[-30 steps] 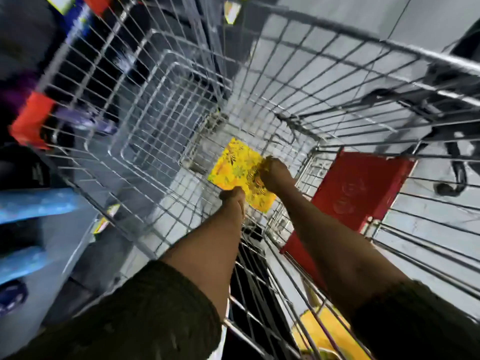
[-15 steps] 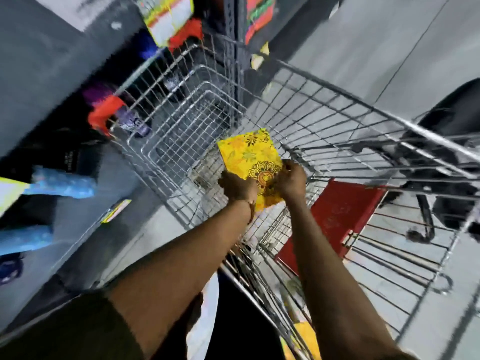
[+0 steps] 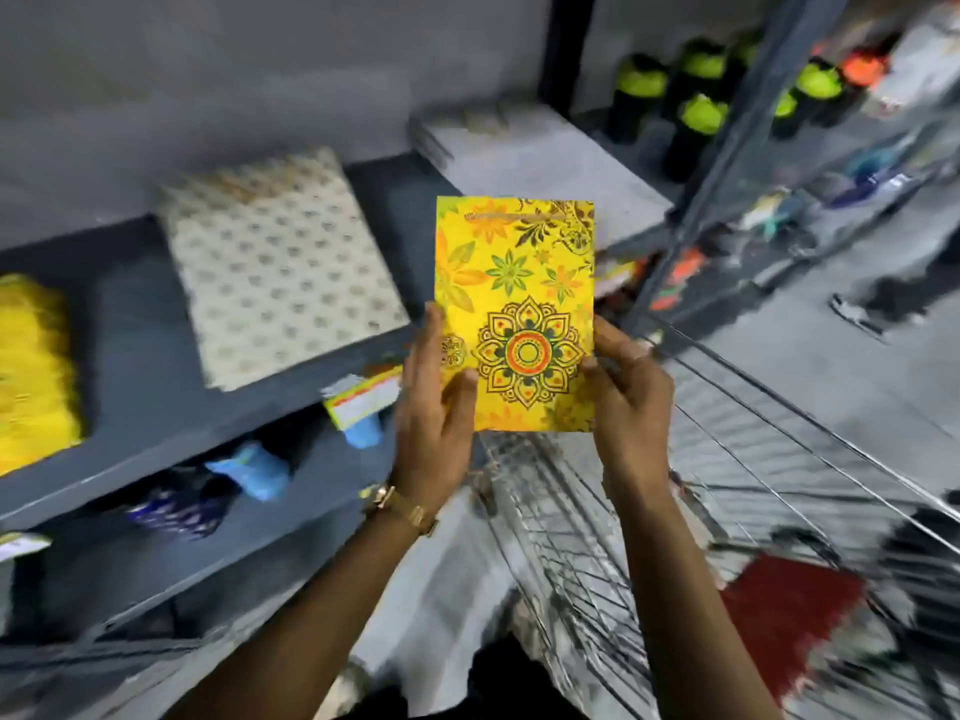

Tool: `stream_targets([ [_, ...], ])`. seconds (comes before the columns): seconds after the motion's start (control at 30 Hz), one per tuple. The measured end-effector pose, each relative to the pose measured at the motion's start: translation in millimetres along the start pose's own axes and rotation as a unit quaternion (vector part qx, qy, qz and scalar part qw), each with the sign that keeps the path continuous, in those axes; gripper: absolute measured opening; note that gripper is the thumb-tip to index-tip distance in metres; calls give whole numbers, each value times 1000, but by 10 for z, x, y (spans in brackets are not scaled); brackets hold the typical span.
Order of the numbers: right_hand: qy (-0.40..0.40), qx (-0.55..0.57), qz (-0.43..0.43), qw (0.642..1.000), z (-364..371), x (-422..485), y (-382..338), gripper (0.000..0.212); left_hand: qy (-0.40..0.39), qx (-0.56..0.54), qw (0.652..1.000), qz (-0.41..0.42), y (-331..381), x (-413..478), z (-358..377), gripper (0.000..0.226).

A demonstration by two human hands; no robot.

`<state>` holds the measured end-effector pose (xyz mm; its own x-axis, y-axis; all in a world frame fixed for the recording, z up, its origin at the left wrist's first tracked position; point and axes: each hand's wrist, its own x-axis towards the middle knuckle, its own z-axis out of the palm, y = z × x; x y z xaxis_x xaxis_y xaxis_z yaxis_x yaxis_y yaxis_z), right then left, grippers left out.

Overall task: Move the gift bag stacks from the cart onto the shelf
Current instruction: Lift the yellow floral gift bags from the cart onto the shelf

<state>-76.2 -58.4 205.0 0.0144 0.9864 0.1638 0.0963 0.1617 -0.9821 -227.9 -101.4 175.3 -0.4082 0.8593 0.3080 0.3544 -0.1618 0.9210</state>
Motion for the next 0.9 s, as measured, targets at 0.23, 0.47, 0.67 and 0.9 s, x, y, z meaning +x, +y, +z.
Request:
stream_targets([
  [0.23, -171, 39, -30, 984, 1551, -603, -260, 50, 126, 49, 991, -9, -237, -229, -1829, 64],
  [0.47, -215, 21, -1, 976, 2446, -1199, -179, 48, 194, 69, 976, -73, -574, -587, -2689, 62],
  [0.67, -267, -16, -3, 964, 3199, -1179, -351, 49, 199, 121, 969, -86, -654, -413, -3333, 76],
  [0.9, -304, -156, -18, 940, 4049, -1112, -395, 44, 150, 200, 955, -157, -1100, 15, -3957, 100],
])
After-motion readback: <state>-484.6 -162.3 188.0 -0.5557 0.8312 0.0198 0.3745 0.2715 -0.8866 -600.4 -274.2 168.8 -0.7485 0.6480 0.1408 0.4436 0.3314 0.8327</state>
